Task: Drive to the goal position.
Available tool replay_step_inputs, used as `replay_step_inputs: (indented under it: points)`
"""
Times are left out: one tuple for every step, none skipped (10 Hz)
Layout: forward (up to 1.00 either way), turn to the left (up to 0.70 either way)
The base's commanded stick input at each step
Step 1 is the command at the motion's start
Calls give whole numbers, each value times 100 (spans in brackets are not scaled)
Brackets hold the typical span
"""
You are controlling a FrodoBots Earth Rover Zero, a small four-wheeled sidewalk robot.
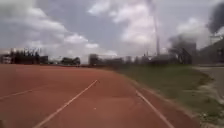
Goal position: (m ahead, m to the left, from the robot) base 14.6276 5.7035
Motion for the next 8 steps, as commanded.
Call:
replay_step_inputs:
  points:
    - [35, 0]
    - [70, 0]
    - [70, 0]
    - [70, 0]
    - [70, 0]
    - [70, 0]
    - [70, 0]
    - [70, 0]
